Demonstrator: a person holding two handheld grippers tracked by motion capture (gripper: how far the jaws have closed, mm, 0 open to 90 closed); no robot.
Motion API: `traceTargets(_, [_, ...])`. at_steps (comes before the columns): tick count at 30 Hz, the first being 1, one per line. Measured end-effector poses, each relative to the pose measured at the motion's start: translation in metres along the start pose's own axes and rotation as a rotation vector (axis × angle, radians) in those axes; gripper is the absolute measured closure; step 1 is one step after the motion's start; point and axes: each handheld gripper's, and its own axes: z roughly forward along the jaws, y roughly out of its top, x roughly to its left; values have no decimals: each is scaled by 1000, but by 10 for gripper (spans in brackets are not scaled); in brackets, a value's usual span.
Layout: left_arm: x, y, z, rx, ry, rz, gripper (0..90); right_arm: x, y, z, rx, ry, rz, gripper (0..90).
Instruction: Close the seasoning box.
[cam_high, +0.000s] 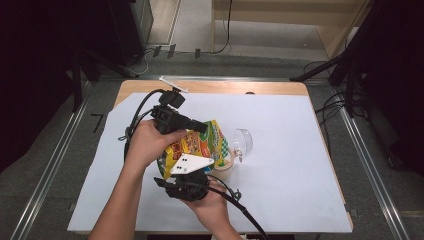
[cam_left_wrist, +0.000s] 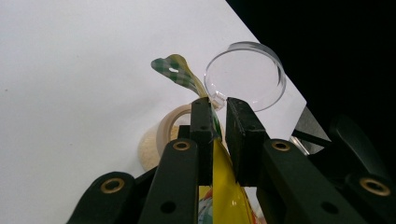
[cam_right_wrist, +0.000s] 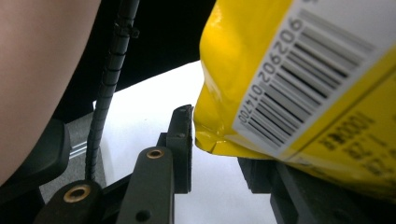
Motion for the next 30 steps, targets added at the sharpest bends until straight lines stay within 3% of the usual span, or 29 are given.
traceTargets(12, [2,-2,-1,18,-16,7,818,-1,-7,4,-2,16,-15,669])
traceTargets(19, [2,-3,-1,20,-18,7,818,-2,-9,4,-10,11,-30,705])
traceTargets(30, [3,-5,8,75,-24,16,804,-2,-13,7,8,21,-42,711])
